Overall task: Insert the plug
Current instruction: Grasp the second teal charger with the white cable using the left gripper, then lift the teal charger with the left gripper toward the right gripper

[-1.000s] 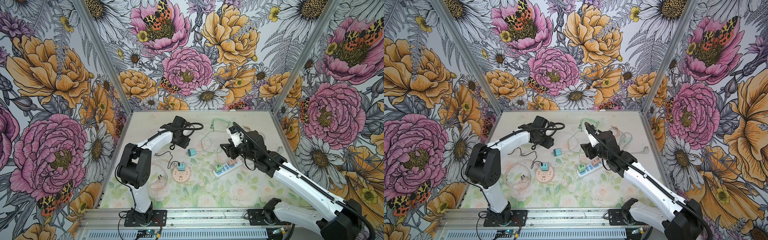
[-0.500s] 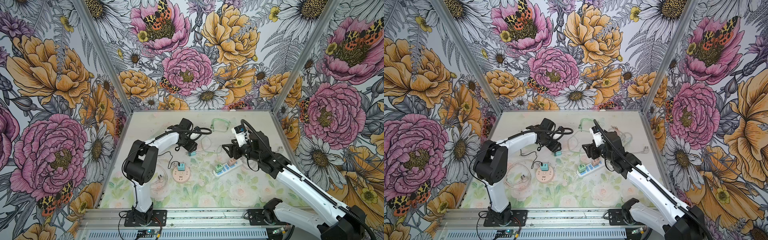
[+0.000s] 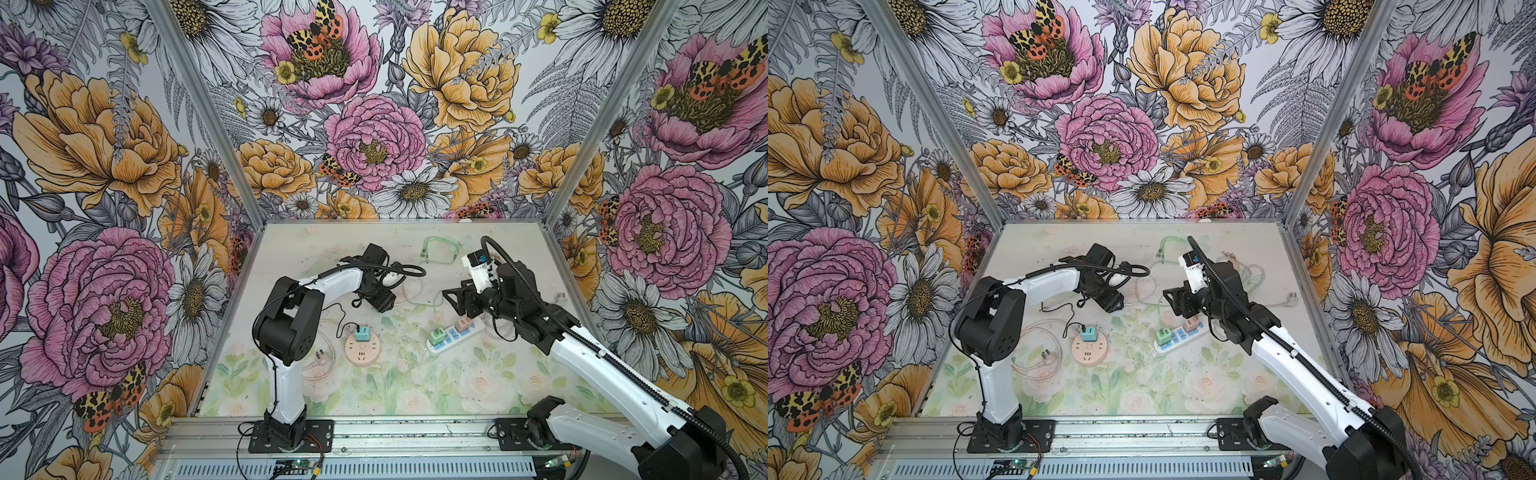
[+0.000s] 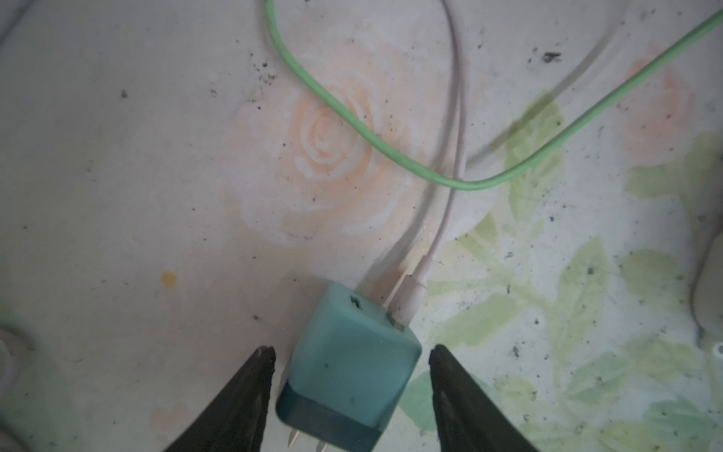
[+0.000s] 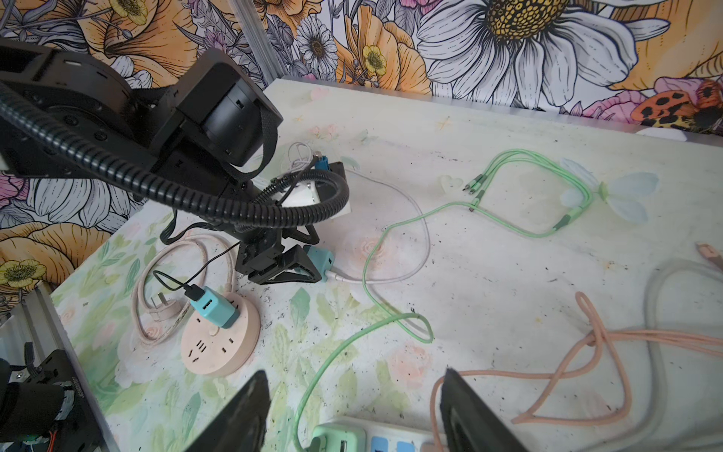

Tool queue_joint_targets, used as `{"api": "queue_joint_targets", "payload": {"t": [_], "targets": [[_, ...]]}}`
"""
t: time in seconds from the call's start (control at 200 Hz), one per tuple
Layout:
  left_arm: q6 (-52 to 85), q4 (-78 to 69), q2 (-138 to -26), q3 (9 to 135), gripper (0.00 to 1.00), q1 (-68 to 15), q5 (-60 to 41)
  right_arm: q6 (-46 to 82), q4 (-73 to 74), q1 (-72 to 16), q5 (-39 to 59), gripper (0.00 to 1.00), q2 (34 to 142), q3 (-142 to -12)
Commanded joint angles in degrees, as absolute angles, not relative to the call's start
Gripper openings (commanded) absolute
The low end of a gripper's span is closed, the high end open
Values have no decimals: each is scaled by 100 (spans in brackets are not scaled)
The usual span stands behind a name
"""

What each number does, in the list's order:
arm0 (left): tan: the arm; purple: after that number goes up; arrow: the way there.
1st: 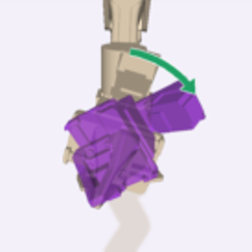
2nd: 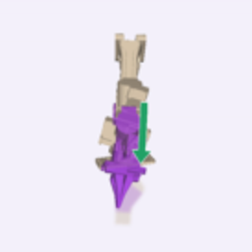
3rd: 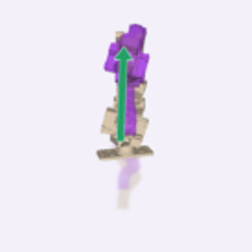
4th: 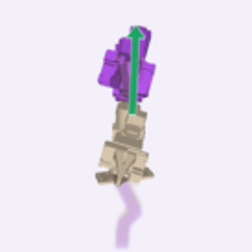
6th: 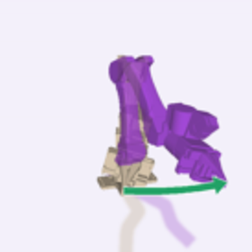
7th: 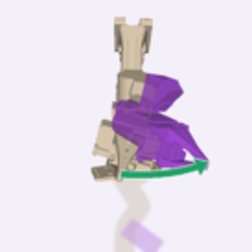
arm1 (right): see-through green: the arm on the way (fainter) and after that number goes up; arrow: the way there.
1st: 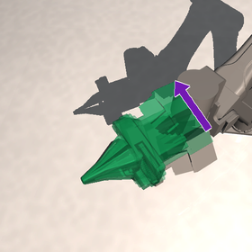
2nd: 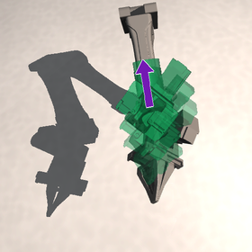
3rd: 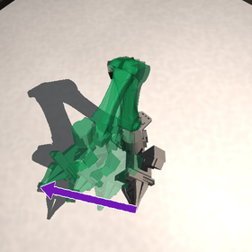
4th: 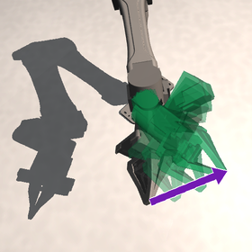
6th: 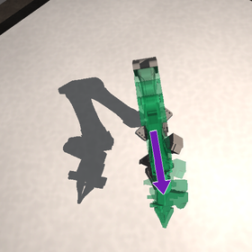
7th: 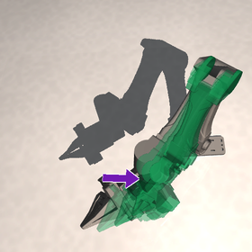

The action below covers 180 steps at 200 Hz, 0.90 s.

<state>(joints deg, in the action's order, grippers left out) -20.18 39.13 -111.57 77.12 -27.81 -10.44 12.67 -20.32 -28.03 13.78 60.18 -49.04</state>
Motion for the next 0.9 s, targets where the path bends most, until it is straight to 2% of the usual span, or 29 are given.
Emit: {"api": "queue_joint_targets", "payload": {"t": [0.0,0.525,0.656,0.746,0.896], "targets": [[-2135,3823,-11272,7638,65,-2839,-829,1363,-1936,-2760,1468,70,6005,-5011],[-1899,3787,-11312,7306,57,-2994,-756,1483,-1938,-2677,1564,70,6109,-4983],[-1813,3782,-11320,7286,45,-3011,-694,1558,-1934,-2662,1573,70,6108,-4983],[-1760,3787,-11290,7246,33,-3015,-723,1616,-1941,-2637,1606,70,6106,-4981],[-1684,3689,-11149,7126,25,-3015,-755,1683,-1937,-2594,1638,70,6082,-4964]]}}
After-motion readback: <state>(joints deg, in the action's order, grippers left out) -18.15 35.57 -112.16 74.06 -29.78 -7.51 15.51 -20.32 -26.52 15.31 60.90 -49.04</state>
